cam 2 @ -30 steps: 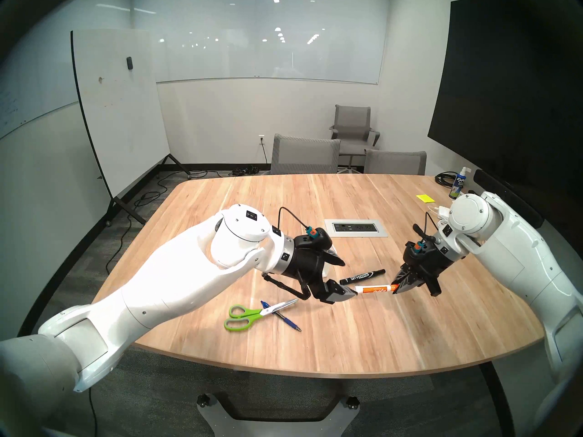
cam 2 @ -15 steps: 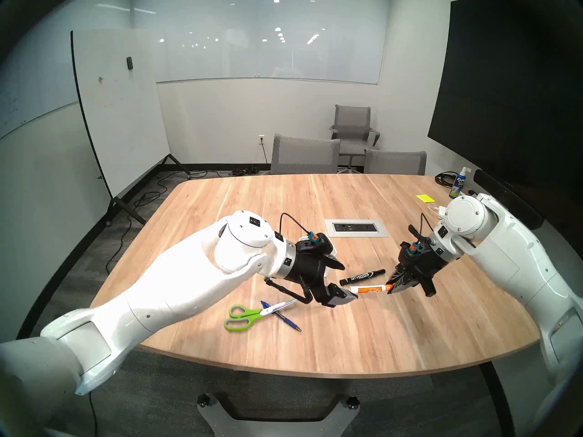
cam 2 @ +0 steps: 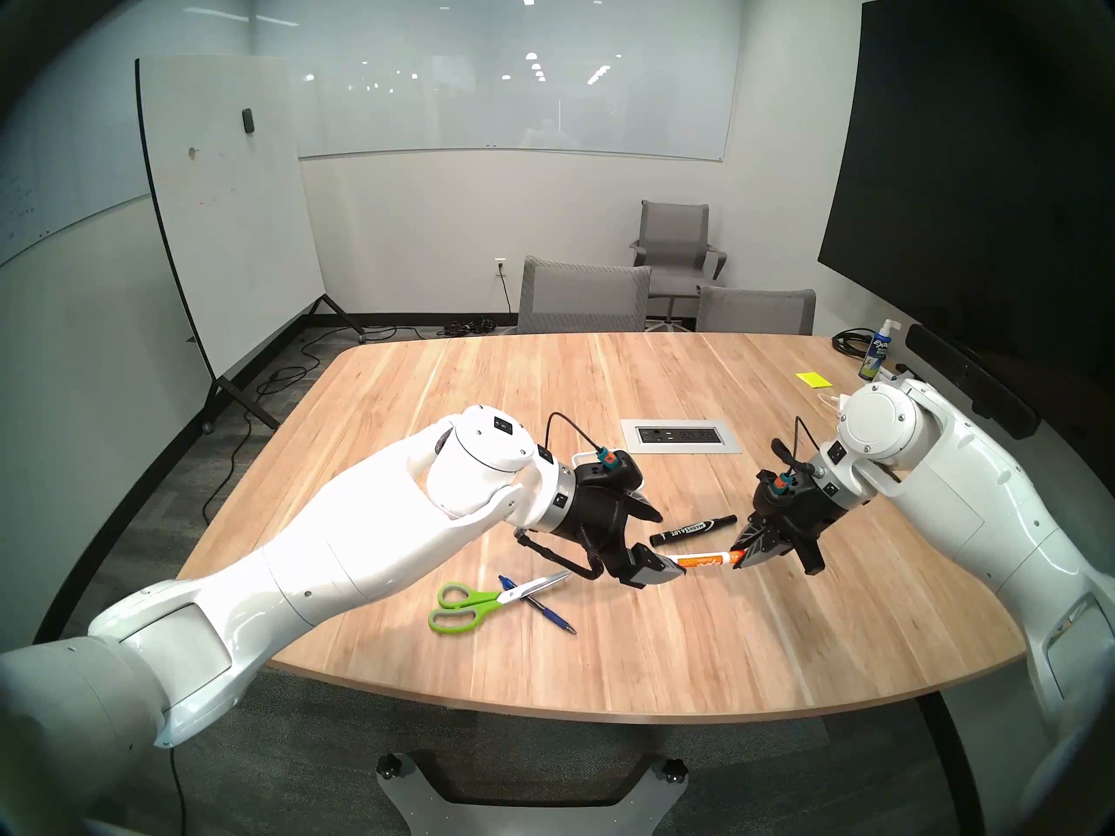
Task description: Place the pen, the marker, and the scissors into the pen holder
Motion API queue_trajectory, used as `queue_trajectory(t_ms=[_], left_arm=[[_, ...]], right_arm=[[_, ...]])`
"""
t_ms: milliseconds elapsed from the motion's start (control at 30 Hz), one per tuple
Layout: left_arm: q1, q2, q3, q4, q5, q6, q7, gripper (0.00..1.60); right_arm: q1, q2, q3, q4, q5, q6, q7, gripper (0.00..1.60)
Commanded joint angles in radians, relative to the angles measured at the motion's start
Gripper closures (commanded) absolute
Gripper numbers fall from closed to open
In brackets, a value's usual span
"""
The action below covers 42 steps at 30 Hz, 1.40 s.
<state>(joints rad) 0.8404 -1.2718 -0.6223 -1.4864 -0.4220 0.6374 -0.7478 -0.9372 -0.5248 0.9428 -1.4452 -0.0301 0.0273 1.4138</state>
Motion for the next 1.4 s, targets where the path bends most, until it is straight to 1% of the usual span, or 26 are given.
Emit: queue_trajectory(t_ms=[0,433,1367], left_arm=[[-0.031,-0.039,0.016,0.026,0.009,-0.011,-0.011,0.00],[-0.041,-0.067,0.031,0.061,0.016,-0.022,-0.019,0.00],[-0.069,-0.157,0.060,0.221,0.031,-0.067,-0.052,0.00]], right_arm=[[-0.004,0.014,0.007,-0.013,0.005,0.008,0.000,1.60],[-0.004,0.011,0.003,-0.008,0.002,0.005,0.001,1.60],[-0.005,0.010,0.005,-0.008,0.001,0.006,0.003,1.60]])
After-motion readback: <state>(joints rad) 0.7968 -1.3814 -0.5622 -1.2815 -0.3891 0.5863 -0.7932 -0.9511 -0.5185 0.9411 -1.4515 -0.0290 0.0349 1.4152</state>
